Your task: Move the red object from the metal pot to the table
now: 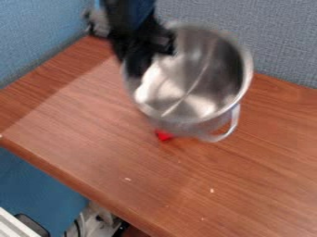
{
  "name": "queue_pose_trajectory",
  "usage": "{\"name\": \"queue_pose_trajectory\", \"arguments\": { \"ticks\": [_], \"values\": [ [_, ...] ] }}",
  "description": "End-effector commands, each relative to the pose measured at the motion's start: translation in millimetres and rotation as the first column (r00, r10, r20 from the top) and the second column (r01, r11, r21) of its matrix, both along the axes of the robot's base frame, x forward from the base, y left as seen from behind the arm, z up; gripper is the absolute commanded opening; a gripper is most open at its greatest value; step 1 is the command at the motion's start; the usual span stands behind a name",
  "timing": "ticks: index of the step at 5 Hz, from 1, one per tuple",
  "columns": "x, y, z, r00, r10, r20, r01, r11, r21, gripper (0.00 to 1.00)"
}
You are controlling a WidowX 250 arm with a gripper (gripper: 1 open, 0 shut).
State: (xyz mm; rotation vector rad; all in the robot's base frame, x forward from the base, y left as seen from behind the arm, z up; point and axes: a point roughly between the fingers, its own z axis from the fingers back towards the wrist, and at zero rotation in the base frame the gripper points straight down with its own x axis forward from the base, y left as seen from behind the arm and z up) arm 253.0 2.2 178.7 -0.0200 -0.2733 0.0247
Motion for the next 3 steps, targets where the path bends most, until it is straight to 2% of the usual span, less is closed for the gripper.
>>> {"name": "queue_pose_trajectory", "arguments": {
  "ticks": [1, 2, 3],
  "values": [
    [-29.4, 9, -3.0, 1.0, -0.009, -0.008, 0.009, 0.999, 0.036, 0.0],
    [-66.1, 23, -16.4, 0.999, -0.005, -0.038, 0.007, 0.999, 0.053, 0.0],
    [-77.1, 26, -6.6, 0.998, 0.0, -0.068, 0.005, 0.998, 0.069, 0.0]
  ]
}}
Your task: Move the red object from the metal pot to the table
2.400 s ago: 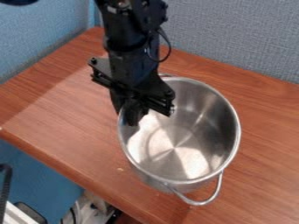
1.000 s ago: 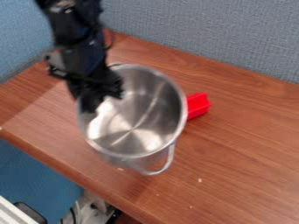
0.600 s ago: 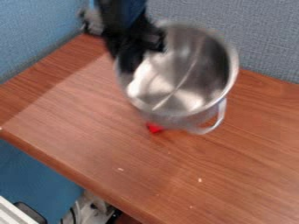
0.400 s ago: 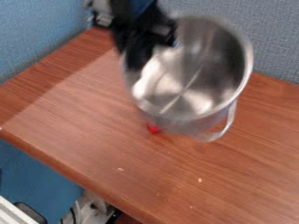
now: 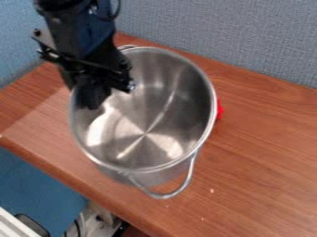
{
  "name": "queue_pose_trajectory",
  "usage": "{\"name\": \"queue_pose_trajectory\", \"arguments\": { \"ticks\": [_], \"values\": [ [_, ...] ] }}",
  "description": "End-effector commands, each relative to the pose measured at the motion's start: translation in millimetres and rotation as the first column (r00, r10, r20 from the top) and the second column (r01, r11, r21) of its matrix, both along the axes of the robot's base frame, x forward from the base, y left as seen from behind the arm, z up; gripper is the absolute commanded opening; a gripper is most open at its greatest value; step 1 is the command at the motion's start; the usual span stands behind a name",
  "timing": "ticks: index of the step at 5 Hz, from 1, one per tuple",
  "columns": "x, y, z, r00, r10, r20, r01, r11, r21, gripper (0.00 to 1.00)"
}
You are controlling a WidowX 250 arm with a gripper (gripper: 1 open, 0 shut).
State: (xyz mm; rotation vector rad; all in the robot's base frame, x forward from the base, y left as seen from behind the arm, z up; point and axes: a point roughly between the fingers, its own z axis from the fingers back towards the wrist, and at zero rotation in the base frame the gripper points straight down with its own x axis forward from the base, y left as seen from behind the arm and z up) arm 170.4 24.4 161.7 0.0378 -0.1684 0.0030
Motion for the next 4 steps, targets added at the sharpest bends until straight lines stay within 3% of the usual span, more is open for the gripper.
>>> {"name": "queue_pose_trajectory", "arguments": {
  "ticks": [1, 2, 3, 4],
  "values": [
    [12.6, -27, 20.6, 0.999, -0.028, 0.038, 0.029, 0.999, -0.031, 0.0],
    [16.0, -52, 8.5, 0.999, -0.017, 0.032, 0.018, 0.999, -0.03, 0.0],
    [12.1, -46, -7.9, 0.998, 0.051, 0.047, -0.052, 0.999, 0.009, 0.0],
    [26.6, -58, -2.8, 0.994, 0.081, 0.07, -0.082, 0.997, 0.009, 0.0]
  ]
}}
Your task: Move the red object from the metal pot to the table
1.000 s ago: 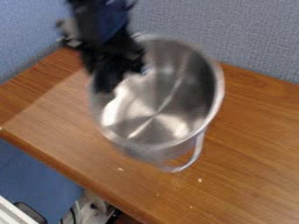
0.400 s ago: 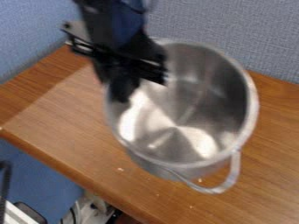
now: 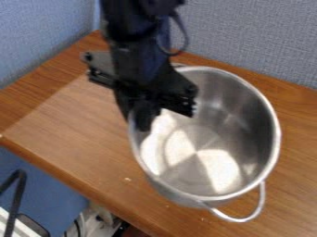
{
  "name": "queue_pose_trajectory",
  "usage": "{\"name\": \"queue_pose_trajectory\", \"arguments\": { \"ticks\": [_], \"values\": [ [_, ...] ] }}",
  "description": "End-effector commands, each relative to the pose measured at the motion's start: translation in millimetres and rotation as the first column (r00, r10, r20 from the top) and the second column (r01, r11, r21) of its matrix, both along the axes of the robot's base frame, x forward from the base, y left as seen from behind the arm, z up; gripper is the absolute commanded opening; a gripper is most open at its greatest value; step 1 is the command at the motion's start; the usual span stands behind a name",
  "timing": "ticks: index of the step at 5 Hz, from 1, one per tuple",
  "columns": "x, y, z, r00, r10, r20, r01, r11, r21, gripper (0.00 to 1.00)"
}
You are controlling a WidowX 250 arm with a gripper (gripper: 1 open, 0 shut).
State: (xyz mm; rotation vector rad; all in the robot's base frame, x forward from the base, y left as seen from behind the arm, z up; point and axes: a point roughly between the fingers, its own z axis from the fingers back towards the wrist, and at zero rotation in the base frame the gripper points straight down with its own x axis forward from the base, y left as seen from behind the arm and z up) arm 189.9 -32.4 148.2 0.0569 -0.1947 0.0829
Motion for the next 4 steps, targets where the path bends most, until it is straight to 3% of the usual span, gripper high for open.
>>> {"name": "queue_pose_trajectory", "arguments": {
  "ticks": [1, 2, 3, 4],
  "values": [
    [4.9, 6, 2.1, 1.0, -0.005, 0.019, 0.005, 1.0, 0.018, 0.0],
    [11.6, 31, -0.7, 1.0, 0.025, 0.013, -0.025, 1.0, 0.009, 0.0],
    [15.5, 53, -3.3, 0.995, 0.098, 0.015, -0.099, 0.995, 0.027, 0.0],
    [41.0, 39, -16.9, 0.995, 0.098, 0.033, -0.099, 0.994, 0.036, 0.0]
  ]
}}
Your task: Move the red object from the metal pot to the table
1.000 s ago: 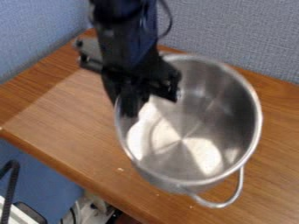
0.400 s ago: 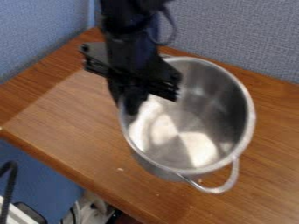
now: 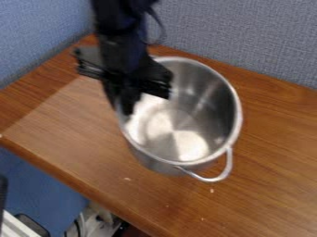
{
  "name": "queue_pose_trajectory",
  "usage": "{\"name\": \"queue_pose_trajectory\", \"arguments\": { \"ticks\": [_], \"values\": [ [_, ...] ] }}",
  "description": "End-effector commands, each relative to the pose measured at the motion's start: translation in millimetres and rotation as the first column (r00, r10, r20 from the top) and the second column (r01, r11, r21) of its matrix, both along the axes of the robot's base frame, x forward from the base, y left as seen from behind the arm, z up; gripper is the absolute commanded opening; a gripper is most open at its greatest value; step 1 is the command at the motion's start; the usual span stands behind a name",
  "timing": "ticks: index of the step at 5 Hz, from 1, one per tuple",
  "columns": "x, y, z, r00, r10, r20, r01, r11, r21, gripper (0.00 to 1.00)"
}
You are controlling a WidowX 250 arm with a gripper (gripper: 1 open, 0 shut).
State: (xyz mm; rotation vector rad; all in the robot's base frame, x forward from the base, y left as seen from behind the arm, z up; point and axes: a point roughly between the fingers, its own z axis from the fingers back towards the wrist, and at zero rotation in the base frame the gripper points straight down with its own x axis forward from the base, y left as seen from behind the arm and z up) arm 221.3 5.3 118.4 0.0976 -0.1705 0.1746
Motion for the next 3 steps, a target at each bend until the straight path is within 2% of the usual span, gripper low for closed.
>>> {"name": "queue_pose_trajectory", "arguments": {
  "ticks": [1, 2, 3],
  "values": [
    [24.3, -22, 3.0, 0.996, -0.059, 0.065, 0.057, 0.998, 0.024, 0.0],
    [11.9, 11, 9.5, 0.998, -0.018, 0.061, 0.016, 1.0, 0.023, 0.0],
    [9.0, 52, 10.2, 0.992, 0.114, 0.044, -0.115, 0.993, 0.02, 0.0]
  ]
}}
